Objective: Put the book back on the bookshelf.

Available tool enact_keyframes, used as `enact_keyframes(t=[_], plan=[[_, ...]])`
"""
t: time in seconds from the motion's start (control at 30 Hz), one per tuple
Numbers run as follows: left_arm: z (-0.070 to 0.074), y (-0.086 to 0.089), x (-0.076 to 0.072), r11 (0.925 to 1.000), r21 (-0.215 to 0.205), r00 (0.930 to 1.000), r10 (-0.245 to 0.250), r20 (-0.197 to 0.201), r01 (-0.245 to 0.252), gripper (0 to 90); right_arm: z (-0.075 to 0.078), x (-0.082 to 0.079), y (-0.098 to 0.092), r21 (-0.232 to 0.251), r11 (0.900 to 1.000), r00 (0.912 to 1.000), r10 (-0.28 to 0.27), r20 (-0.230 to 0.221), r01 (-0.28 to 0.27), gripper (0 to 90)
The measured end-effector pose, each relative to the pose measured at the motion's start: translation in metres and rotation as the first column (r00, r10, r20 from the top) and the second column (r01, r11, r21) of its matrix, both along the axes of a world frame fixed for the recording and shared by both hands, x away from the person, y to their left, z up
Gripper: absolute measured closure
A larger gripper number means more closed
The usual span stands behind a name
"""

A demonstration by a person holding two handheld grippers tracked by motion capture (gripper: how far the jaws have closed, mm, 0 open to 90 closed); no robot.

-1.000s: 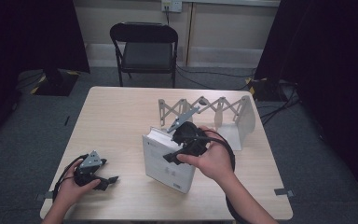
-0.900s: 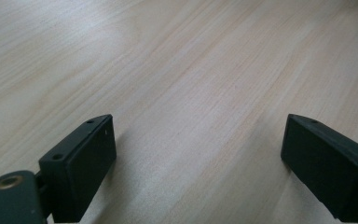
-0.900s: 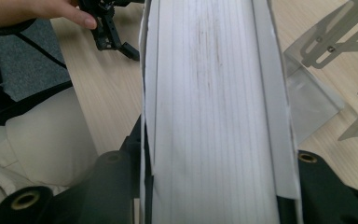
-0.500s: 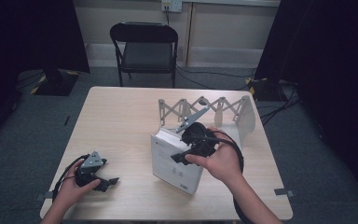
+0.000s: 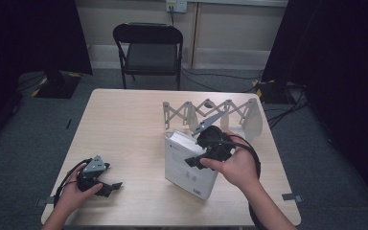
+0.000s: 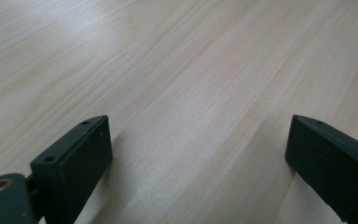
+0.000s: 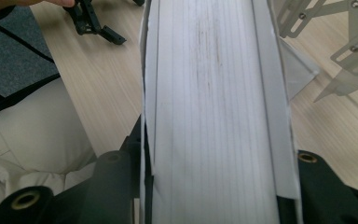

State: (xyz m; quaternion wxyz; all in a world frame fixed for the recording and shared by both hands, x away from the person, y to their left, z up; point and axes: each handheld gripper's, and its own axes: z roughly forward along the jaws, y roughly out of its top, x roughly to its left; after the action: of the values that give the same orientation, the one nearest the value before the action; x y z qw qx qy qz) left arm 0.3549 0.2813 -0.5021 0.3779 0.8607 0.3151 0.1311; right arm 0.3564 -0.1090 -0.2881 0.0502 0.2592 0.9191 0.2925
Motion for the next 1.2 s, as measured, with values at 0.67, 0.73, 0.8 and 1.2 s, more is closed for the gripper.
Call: enact_keyframes(t=[0.67, 0.73, 0.8, 1.2], plan=[[0.0, 0.0, 0.0, 1.0, 0.0, 1.0, 0.0, 0.0, 0.0, 6.9, -0.006, -0.001, -0.029, -0.009, 0.998, 0.9982, -0.06, 0.0, 0.06, 53.6], [0.0, 0.0, 0.0, 1.0, 0.0, 1.0, 0.0, 0.0, 0.0, 6.9, -0.007, -0.001, -0.032, -0.01, 0.998, 0.9979, -0.065, -0.003, 0.065, 53.6], [0.0, 0.0, 0.0, 1.0, -0.001, 1.0, 0.0, -0.001, 0.0, 6.9, -0.009, -0.001, -0.035, -0.014, 0.997, 0.9974, -0.073, -0.004, 0.072, 53.6], [0.0, 0.0, 0.0, 1.0, -0.001, 1.0, 0.001, -0.001, -0.001, 6.8, -0.013, -0.002, -0.052, -0.013, 0.993, 0.9934, -0.114, 0.013, 0.114, 53.6]])
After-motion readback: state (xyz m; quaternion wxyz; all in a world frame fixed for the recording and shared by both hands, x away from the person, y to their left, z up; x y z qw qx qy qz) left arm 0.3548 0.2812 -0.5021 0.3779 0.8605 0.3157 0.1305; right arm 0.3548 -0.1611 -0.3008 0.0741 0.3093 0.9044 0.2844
